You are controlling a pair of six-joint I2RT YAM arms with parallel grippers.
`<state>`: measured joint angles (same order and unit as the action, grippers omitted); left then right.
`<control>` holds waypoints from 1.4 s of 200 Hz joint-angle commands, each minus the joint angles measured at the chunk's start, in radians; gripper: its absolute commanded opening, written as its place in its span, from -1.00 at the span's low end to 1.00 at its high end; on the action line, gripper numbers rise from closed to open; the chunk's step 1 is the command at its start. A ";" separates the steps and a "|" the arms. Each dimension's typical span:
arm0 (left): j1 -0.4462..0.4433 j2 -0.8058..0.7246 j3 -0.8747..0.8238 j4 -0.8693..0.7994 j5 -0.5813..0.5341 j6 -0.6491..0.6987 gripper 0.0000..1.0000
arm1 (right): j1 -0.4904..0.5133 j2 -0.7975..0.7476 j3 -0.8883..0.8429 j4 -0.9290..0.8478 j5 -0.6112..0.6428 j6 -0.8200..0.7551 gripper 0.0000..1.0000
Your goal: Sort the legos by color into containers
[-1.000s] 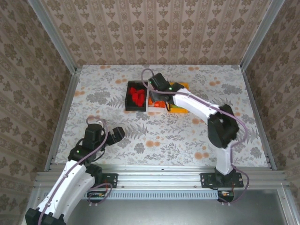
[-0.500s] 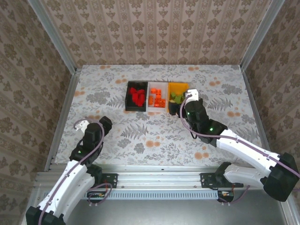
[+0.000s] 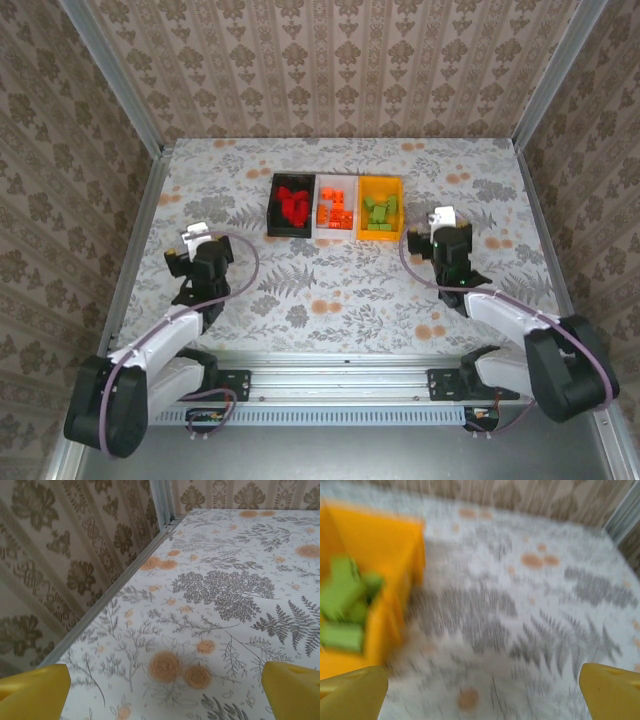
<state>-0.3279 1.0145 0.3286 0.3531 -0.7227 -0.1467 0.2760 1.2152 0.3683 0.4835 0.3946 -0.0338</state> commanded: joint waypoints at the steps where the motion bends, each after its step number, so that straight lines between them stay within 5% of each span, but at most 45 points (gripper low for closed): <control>1: 0.051 0.067 0.028 0.134 0.165 0.195 1.00 | -0.066 0.080 -0.084 0.384 -0.126 -0.063 1.00; 22: 0.126 0.182 -0.054 0.351 0.299 0.184 1.00 | -0.097 0.139 -0.081 0.474 -0.138 -0.064 1.00; 42: 0.148 0.225 -0.020 0.340 0.433 0.208 1.00 | -0.154 0.251 -0.044 0.493 -0.190 -0.016 1.00; 64: 0.162 0.324 0.046 0.356 0.454 0.235 0.99 | -0.230 0.337 -0.048 0.581 -0.234 0.065 1.00; 89: 0.166 0.416 0.133 0.305 0.523 0.299 1.00 | -0.236 0.324 0.024 0.416 -0.196 0.088 1.00; 121: 0.219 0.463 0.064 0.490 0.456 0.220 0.99 | -0.238 0.320 0.024 0.410 -0.204 0.086 1.00; 142: 0.269 0.544 0.030 0.640 0.586 0.221 1.00 | -0.238 0.318 0.026 0.403 -0.204 0.087 1.00; 177: 0.319 0.515 0.024 0.588 0.588 0.139 1.00 | -0.235 0.319 0.027 0.402 -0.201 0.084 1.00; 244: 0.260 0.523 0.048 0.561 0.501 0.186 1.00 | -0.232 0.318 0.026 0.402 -0.198 0.082 1.00; 280: 0.274 0.522 0.059 0.536 0.541 0.179 1.00 | -0.228 0.319 0.026 0.405 -0.194 0.080 1.00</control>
<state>-0.0635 1.5383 0.3614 0.8867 -0.1867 0.0265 0.0402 1.5299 0.3794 0.8879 0.2077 0.0338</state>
